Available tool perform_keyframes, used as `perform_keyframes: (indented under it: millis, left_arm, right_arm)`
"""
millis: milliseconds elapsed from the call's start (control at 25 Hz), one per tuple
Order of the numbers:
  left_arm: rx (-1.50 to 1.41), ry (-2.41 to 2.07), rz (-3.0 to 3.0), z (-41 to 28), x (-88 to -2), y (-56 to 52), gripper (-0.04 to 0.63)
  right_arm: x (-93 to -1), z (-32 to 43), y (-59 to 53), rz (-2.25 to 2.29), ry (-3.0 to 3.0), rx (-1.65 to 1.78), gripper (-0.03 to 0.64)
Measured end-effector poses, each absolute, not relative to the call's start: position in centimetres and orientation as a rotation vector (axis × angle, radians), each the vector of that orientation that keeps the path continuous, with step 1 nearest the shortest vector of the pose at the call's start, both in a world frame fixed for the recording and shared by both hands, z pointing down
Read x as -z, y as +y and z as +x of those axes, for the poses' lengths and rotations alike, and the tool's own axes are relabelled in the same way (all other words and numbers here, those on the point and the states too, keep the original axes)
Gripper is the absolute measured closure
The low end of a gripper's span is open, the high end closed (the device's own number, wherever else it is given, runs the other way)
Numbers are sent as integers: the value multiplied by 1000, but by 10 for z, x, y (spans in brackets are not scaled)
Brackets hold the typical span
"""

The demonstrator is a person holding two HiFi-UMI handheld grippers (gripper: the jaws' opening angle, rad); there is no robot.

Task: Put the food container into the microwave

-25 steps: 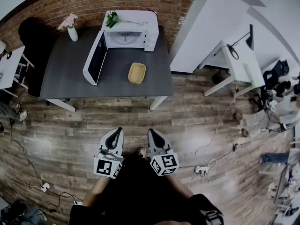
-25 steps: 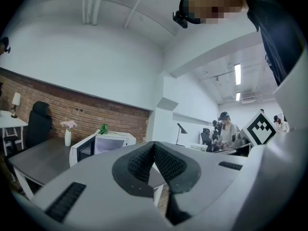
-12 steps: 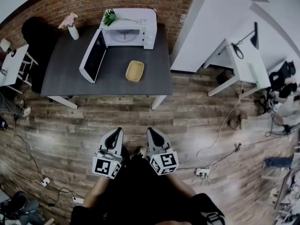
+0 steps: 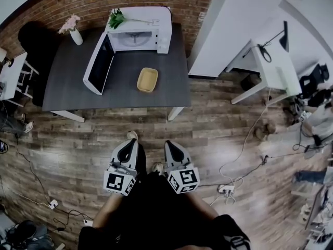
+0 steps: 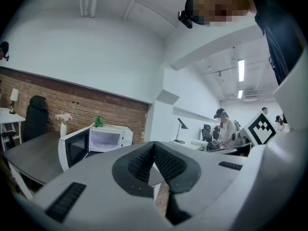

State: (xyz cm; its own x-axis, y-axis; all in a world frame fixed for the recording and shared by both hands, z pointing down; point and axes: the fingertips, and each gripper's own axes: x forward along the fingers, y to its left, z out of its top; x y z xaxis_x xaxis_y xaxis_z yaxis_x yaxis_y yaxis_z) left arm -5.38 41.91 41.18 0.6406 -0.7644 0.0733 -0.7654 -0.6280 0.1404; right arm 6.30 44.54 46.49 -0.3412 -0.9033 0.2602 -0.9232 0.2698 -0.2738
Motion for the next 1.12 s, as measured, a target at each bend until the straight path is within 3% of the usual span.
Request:
perform_keyframes:
  millis: [1120]
  left_arm:
    - [-170,-998,2655,-80,-475,152,560]
  right_arm:
    - [-494,28,193,1921,-2173,-706,584]
